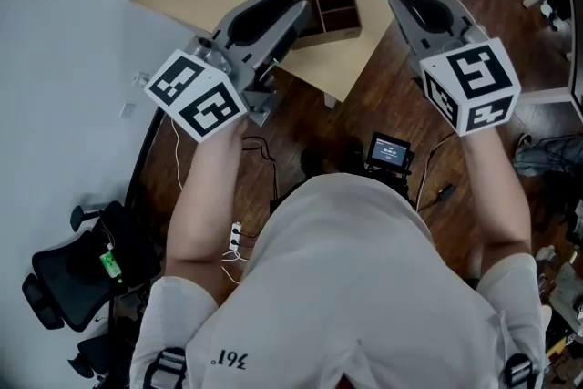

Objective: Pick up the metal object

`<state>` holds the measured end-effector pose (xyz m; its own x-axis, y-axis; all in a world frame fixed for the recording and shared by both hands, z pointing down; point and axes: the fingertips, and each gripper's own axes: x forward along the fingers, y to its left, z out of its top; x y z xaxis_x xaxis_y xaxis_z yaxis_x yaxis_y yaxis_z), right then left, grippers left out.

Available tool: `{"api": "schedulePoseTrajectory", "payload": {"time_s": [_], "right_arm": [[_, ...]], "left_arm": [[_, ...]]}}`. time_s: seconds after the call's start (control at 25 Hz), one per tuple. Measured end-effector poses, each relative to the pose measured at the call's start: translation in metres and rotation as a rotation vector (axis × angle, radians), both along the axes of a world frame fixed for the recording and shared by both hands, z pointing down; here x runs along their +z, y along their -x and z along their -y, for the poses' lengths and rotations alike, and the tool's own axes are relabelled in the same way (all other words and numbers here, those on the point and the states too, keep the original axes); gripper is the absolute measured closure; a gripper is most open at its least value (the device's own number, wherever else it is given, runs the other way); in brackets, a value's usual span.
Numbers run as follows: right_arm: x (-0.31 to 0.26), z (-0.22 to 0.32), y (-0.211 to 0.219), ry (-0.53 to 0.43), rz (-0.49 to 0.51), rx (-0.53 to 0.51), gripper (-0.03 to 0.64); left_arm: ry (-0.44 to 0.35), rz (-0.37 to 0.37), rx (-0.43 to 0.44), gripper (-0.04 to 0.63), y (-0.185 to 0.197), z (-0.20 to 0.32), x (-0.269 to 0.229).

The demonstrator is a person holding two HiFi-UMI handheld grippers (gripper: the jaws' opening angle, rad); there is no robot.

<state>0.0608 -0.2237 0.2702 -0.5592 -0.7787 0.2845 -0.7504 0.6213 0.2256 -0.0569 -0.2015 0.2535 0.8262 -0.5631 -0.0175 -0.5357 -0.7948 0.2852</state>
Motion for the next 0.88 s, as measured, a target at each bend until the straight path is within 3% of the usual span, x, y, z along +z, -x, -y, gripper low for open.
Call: {"api": "schedulePoseTrajectory", "payload": {"time_s": [0.88], "right_arm": [[0.032, -0.046, -0.026, 0.103, 0.068, 0.067, 0.612]], "left_arm": [[0.064, -0.005, -0.028, 0.505, 0.009, -0.037, 0.029]]}}
